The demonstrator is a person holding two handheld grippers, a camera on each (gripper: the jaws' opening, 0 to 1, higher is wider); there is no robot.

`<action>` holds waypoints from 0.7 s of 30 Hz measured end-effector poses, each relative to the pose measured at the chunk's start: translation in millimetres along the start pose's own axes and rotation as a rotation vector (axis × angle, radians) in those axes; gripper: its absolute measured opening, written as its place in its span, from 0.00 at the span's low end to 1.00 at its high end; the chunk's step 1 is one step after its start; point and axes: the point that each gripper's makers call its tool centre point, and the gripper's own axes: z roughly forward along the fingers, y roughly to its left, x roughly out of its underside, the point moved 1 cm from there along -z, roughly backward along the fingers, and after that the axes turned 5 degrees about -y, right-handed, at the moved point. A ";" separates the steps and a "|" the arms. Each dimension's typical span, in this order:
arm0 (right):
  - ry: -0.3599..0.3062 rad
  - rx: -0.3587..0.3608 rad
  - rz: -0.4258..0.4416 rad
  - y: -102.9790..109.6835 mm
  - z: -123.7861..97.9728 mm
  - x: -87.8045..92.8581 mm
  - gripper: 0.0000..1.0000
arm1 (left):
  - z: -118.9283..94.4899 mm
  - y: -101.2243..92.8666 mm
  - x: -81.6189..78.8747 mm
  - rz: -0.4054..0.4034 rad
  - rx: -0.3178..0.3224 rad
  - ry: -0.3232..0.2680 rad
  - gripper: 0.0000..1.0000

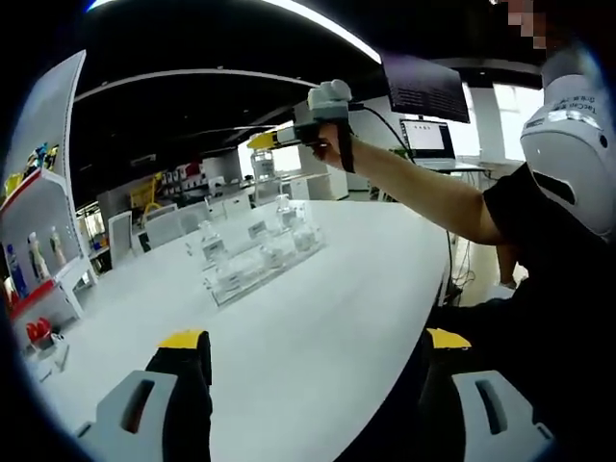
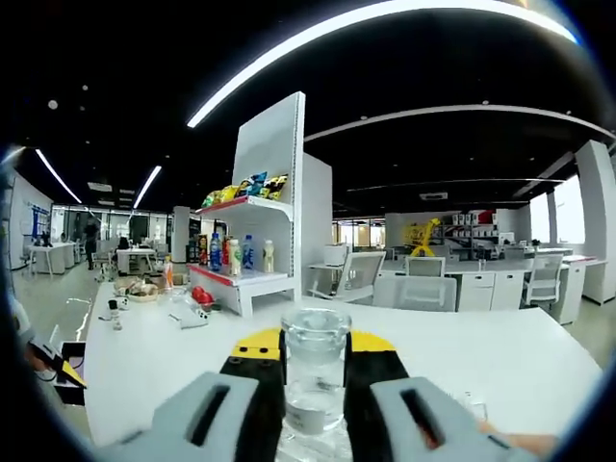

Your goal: Identify the label on the chemical reagent bottle, grasp the chemical reagent bottle, and place it in the designated position on the reagent rack

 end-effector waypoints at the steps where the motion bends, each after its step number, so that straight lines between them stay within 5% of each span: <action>1: 0.002 0.002 -0.003 -0.6 1.6 1.3 0.19 | 0.2 -0.3 -0.5 -0.001 0.002 -0.005 0.89; 21: 0.019 0.019 -0.021 -7.9 14.4 5.3 0.19 | 8.5 -1.9 2.2 0.007 0.031 0.004 0.89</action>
